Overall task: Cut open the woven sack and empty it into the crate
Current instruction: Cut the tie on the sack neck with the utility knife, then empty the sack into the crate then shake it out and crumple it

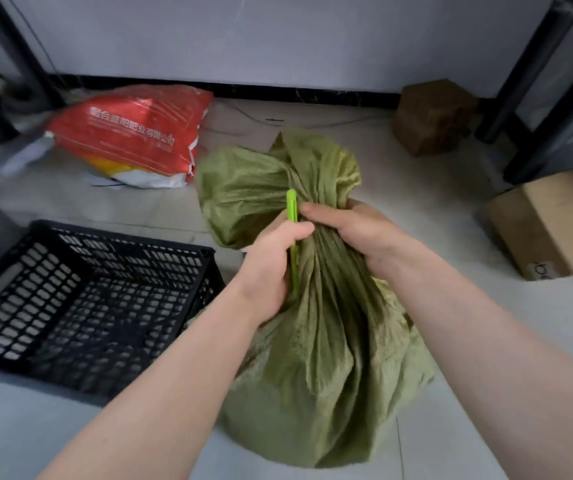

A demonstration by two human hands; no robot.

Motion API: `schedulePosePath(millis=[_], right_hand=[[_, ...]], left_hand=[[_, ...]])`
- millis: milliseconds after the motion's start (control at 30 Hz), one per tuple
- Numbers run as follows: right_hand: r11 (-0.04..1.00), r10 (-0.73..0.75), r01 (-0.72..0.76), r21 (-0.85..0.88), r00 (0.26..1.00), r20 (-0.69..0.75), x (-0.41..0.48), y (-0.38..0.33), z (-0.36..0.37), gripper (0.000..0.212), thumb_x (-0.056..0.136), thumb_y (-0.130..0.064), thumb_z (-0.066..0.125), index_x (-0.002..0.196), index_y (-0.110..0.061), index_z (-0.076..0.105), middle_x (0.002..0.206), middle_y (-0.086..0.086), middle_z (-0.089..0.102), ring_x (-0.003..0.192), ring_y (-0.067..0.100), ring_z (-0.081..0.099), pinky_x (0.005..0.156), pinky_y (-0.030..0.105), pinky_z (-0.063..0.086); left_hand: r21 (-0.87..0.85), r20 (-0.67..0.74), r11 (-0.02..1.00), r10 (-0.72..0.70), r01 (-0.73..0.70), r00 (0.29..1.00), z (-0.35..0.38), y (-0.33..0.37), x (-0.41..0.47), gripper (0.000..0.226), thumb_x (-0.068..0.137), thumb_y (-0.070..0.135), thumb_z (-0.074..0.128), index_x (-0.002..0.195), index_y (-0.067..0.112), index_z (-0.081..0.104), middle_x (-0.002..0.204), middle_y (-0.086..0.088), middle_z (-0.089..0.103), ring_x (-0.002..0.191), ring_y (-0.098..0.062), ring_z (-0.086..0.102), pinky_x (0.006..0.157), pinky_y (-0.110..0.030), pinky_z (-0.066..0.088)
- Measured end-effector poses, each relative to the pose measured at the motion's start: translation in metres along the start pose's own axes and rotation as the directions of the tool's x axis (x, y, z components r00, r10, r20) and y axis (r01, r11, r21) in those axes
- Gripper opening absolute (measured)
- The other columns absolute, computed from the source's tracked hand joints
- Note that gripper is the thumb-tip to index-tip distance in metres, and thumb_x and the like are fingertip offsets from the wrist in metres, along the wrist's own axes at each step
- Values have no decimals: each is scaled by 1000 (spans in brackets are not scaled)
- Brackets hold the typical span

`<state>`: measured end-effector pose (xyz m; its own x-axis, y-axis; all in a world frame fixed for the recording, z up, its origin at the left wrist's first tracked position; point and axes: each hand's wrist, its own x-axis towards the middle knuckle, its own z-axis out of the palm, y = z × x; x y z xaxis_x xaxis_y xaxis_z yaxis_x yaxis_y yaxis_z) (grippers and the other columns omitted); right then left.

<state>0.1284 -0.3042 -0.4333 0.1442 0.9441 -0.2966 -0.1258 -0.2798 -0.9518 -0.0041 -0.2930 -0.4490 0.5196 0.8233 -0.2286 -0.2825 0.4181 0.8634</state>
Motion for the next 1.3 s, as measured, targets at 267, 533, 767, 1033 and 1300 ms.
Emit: schedulePosePath(millis=[267, 533, 767, 1033, 1300], right_hand=[[954, -263, 143, -264, 822, -505, -14, 24, -38, 13, 70, -23, 65, 83, -25, 66, 88, 4, 75, 85, 24, 72, 86, 48, 58], [932, -344, 159, -327, 679, -649, -48, 21, -98, 27, 85, -13, 60, 111, -21, 64, 94, -9, 67, 86, 10, 65, 79, 23, 54], [896, -400, 120, -427, 636, -660, -62, 21, -133, 39, 82, -18, 57, 121, -18, 61, 104, -9, 69, 95, 10, 67, 86, 29, 55], [878, -437, 140, -457, 624, -648, -51, 42, -118, 39, 83, -16, 58, 122, -12, 61, 94, -14, 67, 81, -5, 62, 68, 11, 48], [869, -465, 187, -459, 626, -626, -34, 50, -103, 16, 84, -13, 59, 97, -21, 58, 80, -17, 64, 67, -8, 60, 64, 20, 50]], left_hand=[[580, -382, 812, 335, -58, 862, -54, -8, -25, 27, 85, 31, 46, 84, 34, 72, 85, 3, 70, 87, -22, 62, 71, -34, 48], [538, -600, 769, 61, 345, 798, -147, -104, -38, 25, 79, 13, 47, 86, 18, 70, 72, -7, 61, 66, -24, 53, 67, -34, 41], [727, -598, 403, -26, 556, 801, -172, -199, -31, 14, 82, 9, 57, 89, 20, 63, 88, -14, 69, 85, -31, 65, 69, -35, 48], [780, -564, 247, -122, 575, 817, -167, -234, -10, 41, 86, 17, 63, 127, 18, 59, 123, -15, 65, 112, -30, 61, 87, -28, 47], [782, -566, 233, -120, 577, 816, -164, -254, 3, 36, 94, 27, 58, 127, 12, 57, 115, -20, 66, 102, -34, 65, 64, -30, 49]])
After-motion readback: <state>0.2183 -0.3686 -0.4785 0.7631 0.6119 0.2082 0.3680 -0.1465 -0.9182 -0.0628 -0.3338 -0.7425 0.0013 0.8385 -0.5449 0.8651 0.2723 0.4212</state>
